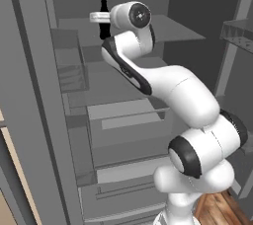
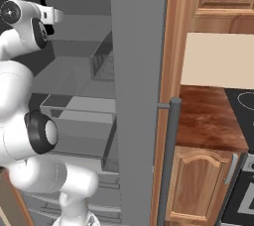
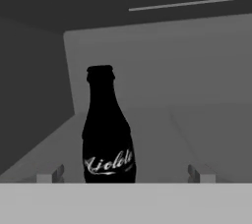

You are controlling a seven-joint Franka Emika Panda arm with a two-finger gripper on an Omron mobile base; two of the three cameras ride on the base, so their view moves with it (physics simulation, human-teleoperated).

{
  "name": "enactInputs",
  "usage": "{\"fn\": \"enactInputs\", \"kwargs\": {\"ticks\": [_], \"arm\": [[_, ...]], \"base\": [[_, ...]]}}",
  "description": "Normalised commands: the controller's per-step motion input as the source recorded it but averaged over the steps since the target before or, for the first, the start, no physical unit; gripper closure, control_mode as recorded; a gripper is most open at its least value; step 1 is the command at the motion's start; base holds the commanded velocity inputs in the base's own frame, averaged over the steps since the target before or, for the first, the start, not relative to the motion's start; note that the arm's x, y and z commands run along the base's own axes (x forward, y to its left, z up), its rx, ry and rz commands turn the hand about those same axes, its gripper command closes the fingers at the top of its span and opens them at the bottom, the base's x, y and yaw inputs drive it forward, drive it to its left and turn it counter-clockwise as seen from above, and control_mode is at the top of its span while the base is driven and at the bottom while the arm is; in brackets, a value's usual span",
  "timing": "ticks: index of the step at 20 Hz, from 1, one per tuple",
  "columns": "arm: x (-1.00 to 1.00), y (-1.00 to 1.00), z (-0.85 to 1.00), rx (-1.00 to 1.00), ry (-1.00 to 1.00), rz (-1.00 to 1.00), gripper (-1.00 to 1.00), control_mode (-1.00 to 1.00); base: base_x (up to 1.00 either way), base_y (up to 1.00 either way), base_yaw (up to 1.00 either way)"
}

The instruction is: Open the fridge, grab two sodas, and place both sodas inside the bowl with ice on the dining counter.

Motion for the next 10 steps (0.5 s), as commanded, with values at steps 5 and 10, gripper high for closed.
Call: {"fn": "enactInputs", "kwargs": {"ticks": [5,10], "arm": [[0.18,0.3,0.0,0.0,0.03,0.0,-1.0,-1.0],[0.13,0.01,0.0,0.0,0.02,0.0,-1.0,-1.0]], "base": [[0.0,0.0,0.0],[0.0,0.0,0.0]]}}
